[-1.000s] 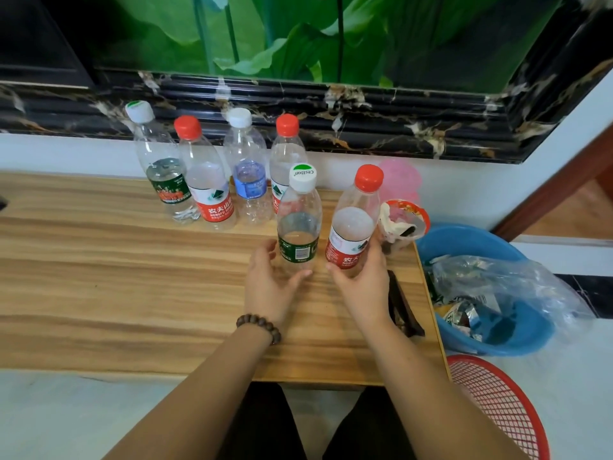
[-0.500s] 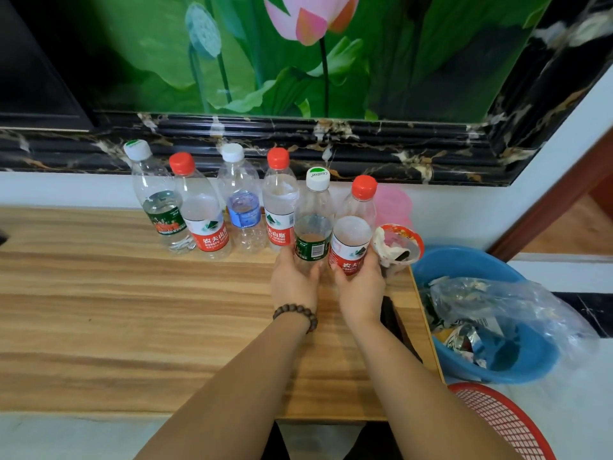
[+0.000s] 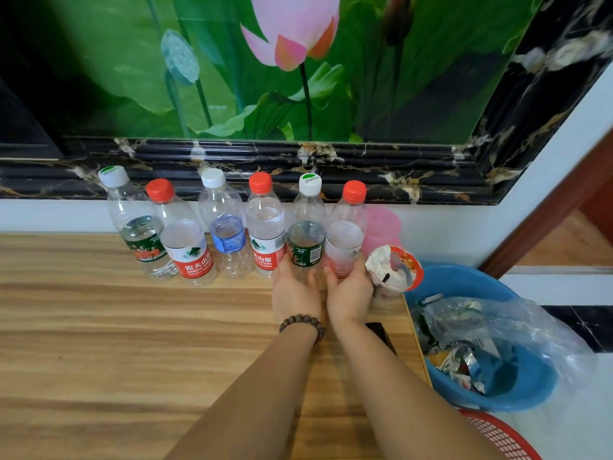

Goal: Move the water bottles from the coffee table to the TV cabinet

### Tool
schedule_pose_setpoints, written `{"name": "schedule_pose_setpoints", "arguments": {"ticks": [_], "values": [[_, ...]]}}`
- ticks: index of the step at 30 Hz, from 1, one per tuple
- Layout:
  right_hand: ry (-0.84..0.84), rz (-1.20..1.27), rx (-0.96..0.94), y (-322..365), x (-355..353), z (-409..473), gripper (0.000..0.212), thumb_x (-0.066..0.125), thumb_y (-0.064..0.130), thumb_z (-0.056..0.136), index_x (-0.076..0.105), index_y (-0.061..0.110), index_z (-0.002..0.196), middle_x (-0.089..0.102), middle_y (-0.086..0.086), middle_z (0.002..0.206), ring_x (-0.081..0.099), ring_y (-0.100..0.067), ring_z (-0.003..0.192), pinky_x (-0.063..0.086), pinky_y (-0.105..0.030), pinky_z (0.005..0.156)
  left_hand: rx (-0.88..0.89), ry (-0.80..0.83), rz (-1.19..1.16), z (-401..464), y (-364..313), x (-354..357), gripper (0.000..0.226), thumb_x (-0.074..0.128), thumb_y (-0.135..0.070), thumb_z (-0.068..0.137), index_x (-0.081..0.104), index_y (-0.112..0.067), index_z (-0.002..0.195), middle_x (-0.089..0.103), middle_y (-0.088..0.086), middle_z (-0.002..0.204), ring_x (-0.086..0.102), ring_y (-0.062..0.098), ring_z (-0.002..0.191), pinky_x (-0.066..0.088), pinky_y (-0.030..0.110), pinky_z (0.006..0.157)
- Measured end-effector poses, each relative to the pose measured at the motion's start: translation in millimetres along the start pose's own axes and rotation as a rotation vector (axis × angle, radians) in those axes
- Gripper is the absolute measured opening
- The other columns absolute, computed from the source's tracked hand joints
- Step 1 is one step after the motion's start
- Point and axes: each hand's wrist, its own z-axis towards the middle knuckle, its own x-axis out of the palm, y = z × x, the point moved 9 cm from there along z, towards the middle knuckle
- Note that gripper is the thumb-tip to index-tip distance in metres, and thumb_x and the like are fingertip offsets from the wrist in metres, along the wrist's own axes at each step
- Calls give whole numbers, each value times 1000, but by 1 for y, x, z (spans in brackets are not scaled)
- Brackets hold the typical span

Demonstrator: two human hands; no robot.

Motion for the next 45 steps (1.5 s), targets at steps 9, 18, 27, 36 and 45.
{"name": "schedule_pose_setpoints", "arguments": {"ticks": [9, 18, 27, 36, 45], "values": [[31, 40, -10, 0, 11, 6, 66, 66, 17, 84, 37, 14, 143, 50, -11, 141, 44, -28, 134, 36, -38, 110, 40, 55, 18, 1, -6, 8, 64, 59, -22, 90, 31, -18, 148, 30, 6, 155, 34, 20, 139, 27, 22, 105], [61, 7, -2, -7, 7, -4, 69, 63, 19, 88, 29, 17, 148, 46, -12, 146, 44, -30, 134, 38, -40, 108, 107, 78, 40, -2, -5, 0, 65, 59, -20, 88, 33, -19, 147, 38, 2, 151, 39, 18, 136, 28, 18, 101], [216, -158, -165, 29, -16, -41, 48, 47, 27, 96, 41, 14, 142, 50, -11, 143, 44, -29, 134, 36, -34, 107, 281, 161, 323, -25, -26, -34, 56, 52, -28, 91, 39, -13, 144, 44, 9, 147, 38, 22, 137, 32, 34, 112], [494, -422, -186, 113, -83, -113, 53, 38, 33, 100, 28, 15, 149, 24, -4, 159, 17, -19, 148, 18, -31, 118, 181, 342, 612, -82, -86, -118, 57, 38, -36, 97, 27, -16, 149, 30, 5, 155, 22, 22, 144, 14, 37, 118], [545, -487, -168, 226, -173, -150, 54, 41, 31, 99, 31, 13, 148, 25, -10, 158, 18, -25, 147, 18, -36, 120, 153, 395, 681, -120, -195, -230, 57, 38, -34, 97, 26, -15, 149, 30, 5, 155, 22, 22, 144, 13, 38, 118]]}}
